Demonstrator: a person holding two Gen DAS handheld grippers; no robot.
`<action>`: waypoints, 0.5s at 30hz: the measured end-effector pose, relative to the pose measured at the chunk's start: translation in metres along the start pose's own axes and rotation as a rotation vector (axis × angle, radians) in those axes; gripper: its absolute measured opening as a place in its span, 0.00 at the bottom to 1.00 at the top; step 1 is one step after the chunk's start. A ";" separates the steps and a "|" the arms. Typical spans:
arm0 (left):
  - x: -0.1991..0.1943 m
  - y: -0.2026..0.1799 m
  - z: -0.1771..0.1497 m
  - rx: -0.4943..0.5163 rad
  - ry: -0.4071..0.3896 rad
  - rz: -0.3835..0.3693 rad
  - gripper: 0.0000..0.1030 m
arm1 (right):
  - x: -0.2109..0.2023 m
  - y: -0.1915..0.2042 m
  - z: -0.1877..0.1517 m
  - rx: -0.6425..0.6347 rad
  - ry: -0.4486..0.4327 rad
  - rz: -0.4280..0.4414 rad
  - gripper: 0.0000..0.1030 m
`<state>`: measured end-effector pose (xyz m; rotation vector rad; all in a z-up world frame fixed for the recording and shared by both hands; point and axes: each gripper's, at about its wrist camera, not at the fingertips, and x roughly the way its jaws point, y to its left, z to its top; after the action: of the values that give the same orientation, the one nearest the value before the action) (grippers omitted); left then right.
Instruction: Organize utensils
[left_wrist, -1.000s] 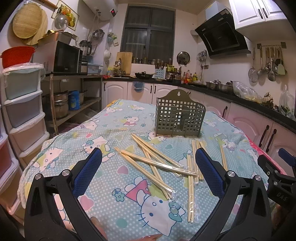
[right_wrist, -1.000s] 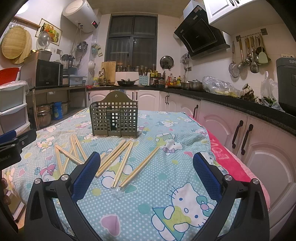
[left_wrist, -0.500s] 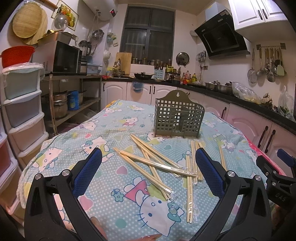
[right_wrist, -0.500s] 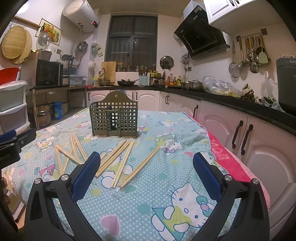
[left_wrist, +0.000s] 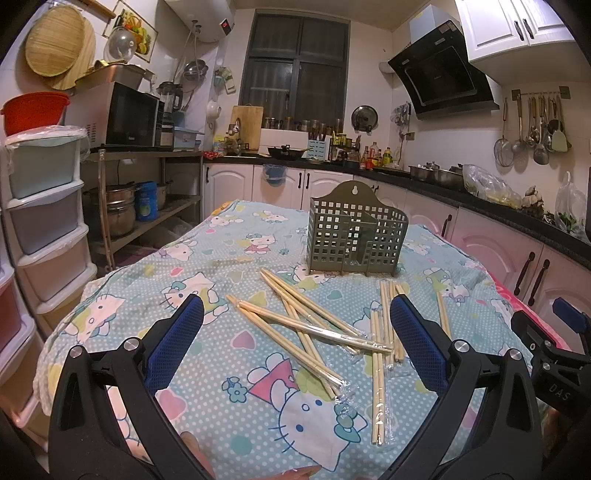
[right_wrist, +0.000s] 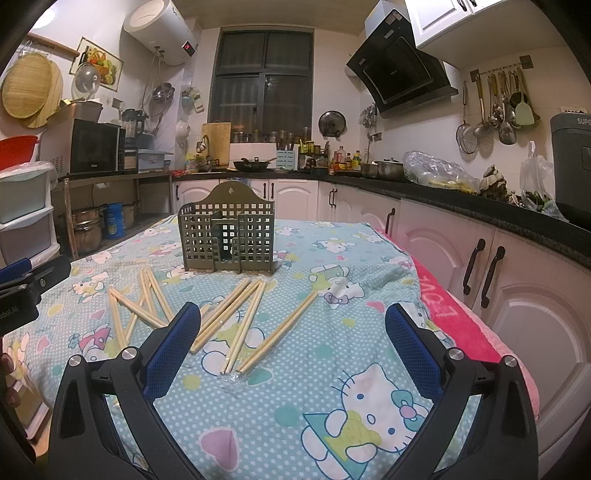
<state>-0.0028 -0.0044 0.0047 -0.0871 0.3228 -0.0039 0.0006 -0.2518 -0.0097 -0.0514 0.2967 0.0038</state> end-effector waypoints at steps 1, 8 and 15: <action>0.000 0.000 0.000 -0.001 0.000 0.000 0.90 | 0.000 0.000 0.000 0.000 -0.001 0.000 0.94; 0.001 0.001 -0.001 -0.003 0.006 -0.002 0.90 | 0.000 0.000 0.000 -0.001 0.001 0.002 0.94; 0.005 0.009 -0.001 -0.021 0.030 0.006 0.90 | 0.003 -0.001 -0.001 -0.008 0.005 0.007 0.94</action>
<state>0.0019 0.0043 0.0014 -0.1071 0.3533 0.0040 0.0036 -0.2529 -0.0118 -0.0581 0.3017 0.0118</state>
